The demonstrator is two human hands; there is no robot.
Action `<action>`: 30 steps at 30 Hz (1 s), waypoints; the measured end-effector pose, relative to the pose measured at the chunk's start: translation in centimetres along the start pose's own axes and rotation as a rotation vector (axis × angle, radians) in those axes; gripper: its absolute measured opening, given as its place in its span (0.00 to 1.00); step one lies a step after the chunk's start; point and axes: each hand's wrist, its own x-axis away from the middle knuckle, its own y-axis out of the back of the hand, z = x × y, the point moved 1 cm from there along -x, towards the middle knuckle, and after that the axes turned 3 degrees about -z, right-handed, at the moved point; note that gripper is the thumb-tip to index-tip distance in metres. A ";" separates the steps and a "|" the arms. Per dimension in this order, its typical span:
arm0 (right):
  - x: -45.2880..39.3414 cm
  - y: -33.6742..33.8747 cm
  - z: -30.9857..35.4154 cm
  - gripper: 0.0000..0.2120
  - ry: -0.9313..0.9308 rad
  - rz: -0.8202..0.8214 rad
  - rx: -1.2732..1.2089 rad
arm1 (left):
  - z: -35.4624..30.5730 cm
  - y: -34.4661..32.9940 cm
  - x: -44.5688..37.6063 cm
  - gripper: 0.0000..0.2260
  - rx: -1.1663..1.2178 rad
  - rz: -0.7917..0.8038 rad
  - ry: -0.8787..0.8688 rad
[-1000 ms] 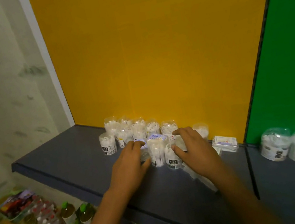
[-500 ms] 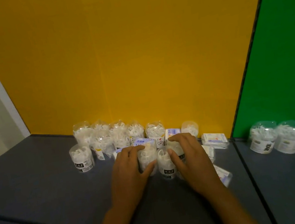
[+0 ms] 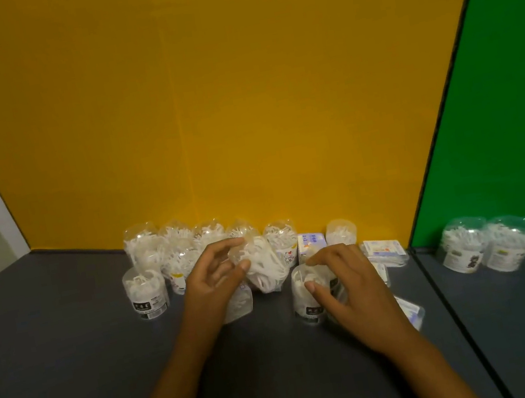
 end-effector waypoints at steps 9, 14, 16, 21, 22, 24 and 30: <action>0.1 -0.1 0.7 0.21 0.032 0.063 0.101 | 0.8 1.5 -0.2 0.13 0.416 -0.012 0.130; -0.1 -0.4 0.6 0.22 0.010 0.073 0.088 | 0.9 1.6 -0.2 0.16 0.496 -0.027 0.131; -0.3 -0.3 0.6 0.23 -0.022 0.079 0.067 | 0.8 1.6 -0.1 0.13 0.477 -0.053 0.128; -0.2 1.0 0.7 0.26 -0.164 0.048 -0.097 | 0.0 1.4 -0.1 0.10 0.435 -0.110 0.126; -0.1 1.5 0.8 0.26 -0.210 0.025 -0.154 | -0.2 1.2 -0.1 0.10 0.432 -0.129 0.134; 0.1 2.9 0.7 0.25 -0.256 -0.037 -0.232 | -0.7 0.4 0.1 0.09 0.435 -0.150 0.149; 2.2 8.2 -0.9 0.27 -0.305 -0.164 -0.286 | -2.9 -4.2 1.0 0.08 0.388 -0.145 0.156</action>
